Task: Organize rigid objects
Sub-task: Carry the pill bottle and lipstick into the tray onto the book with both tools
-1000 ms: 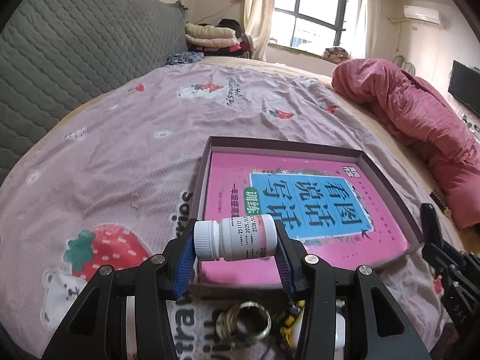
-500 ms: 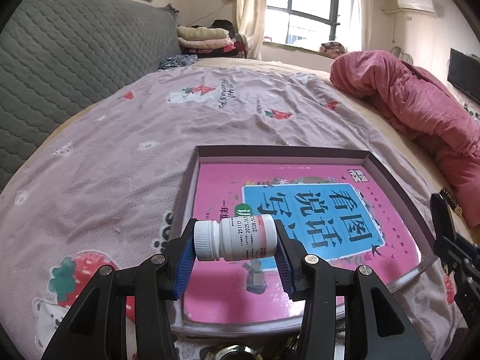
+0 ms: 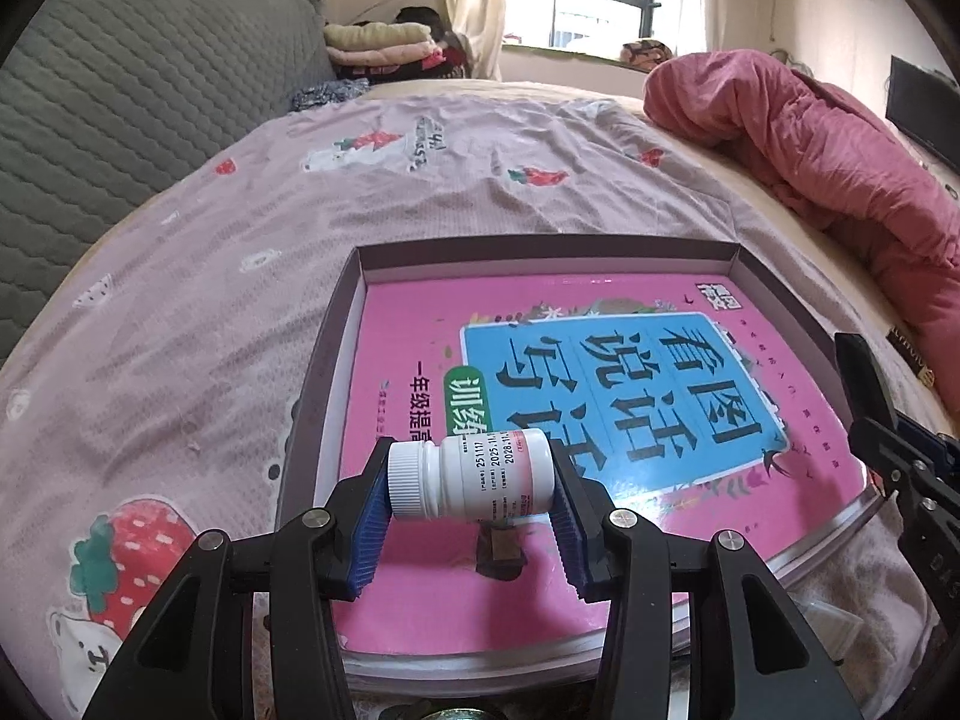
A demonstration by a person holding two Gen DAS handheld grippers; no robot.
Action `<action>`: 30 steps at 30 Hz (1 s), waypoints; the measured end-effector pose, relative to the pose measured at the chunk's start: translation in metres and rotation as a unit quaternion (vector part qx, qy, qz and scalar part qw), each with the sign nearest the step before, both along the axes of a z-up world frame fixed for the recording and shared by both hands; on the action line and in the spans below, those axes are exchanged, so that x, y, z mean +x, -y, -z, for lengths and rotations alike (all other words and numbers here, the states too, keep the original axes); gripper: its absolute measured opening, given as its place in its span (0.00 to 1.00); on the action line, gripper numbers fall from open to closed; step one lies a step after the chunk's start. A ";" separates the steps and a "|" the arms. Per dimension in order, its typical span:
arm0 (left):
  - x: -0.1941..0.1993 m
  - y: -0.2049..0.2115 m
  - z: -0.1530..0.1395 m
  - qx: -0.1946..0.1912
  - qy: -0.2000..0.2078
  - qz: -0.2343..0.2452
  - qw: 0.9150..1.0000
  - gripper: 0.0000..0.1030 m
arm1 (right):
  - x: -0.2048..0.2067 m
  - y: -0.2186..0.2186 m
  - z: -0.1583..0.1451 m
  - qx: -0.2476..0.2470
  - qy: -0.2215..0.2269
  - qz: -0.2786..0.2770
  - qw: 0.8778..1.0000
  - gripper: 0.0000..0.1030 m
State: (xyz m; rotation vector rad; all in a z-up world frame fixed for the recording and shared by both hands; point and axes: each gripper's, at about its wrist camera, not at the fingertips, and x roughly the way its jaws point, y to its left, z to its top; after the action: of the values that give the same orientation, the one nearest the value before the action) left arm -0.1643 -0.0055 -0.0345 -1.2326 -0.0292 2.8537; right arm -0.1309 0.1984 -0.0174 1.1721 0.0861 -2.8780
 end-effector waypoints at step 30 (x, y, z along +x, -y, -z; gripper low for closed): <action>-0.005 0.009 0.013 0.007 0.027 -0.012 1.000 0.47 | -0.018 -0.004 0.020 0.026 0.045 0.017 0.998 0.23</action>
State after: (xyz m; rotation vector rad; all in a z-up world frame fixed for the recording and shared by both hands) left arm -0.1698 -0.0145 -0.0472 -1.3150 -0.0655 2.8347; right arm -0.1492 0.2027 -0.0373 1.3241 0.1394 -2.8623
